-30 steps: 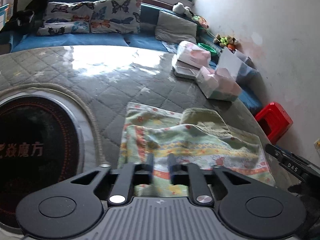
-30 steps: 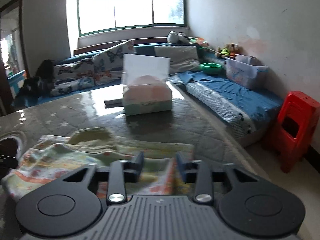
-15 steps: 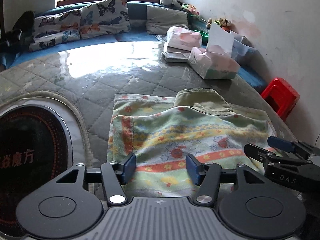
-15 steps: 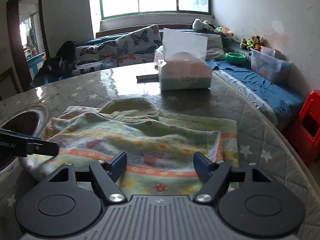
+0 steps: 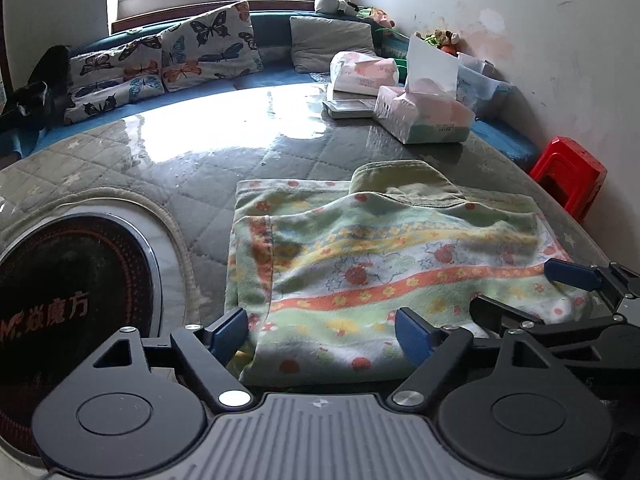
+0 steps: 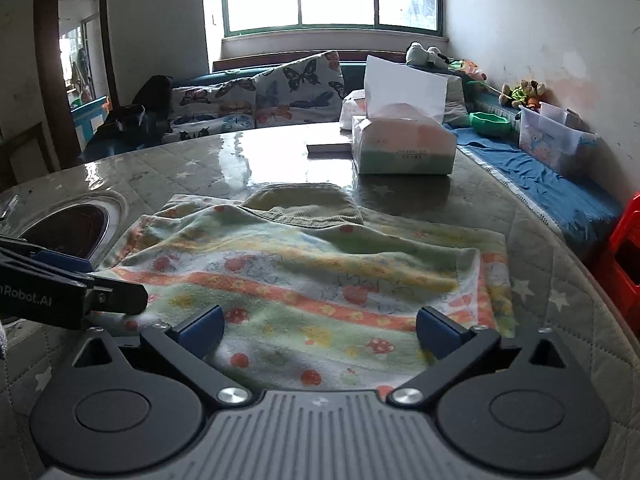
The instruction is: Fold clothes
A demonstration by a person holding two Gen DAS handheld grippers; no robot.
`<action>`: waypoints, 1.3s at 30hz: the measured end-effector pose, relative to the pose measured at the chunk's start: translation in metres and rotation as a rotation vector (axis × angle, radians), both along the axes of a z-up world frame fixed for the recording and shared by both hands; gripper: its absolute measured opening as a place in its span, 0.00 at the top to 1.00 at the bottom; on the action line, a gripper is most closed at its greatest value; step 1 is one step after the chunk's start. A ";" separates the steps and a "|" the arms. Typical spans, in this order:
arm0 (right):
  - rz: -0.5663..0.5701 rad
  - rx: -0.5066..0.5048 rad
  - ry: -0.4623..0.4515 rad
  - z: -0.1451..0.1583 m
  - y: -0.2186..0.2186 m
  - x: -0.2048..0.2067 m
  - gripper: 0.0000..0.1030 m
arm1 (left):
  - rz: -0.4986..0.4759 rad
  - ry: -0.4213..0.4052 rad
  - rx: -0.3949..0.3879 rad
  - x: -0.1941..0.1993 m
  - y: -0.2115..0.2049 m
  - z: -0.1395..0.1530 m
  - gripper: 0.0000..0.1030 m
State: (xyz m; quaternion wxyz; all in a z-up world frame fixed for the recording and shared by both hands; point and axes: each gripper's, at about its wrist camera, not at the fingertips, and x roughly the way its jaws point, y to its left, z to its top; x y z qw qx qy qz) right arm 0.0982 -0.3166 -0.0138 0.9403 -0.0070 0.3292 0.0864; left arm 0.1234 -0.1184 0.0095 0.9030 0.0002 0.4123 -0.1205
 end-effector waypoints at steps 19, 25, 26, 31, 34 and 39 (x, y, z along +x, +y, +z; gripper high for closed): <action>-0.040 0.089 0.022 -0.008 -0.007 -0.006 0.00 | 0.004 0.024 -0.044 -0.016 0.012 -0.012 0.00; -0.041 0.083 0.023 -0.009 -0.006 -0.006 0.00 | 0.003 0.035 -0.067 -0.017 0.013 -0.013 0.00; -0.040 0.084 0.020 -0.010 -0.006 -0.006 0.00 | 0.002 0.033 -0.066 -0.017 0.012 -0.013 0.00; -0.039 0.085 0.010 -0.011 -0.006 -0.007 0.00 | -0.001 0.034 -0.056 -0.019 0.008 -0.014 0.00; -0.039 0.084 0.011 -0.010 -0.005 -0.007 0.00 | 0.004 0.034 -0.046 -0.020 0.005 -0.014 0.00; -0.037 0.087 0.012 -0.010 -0.004 -0.008 0.00 | -0.002 0.042 -0.039 -0.022 0.004 -0.013 0.00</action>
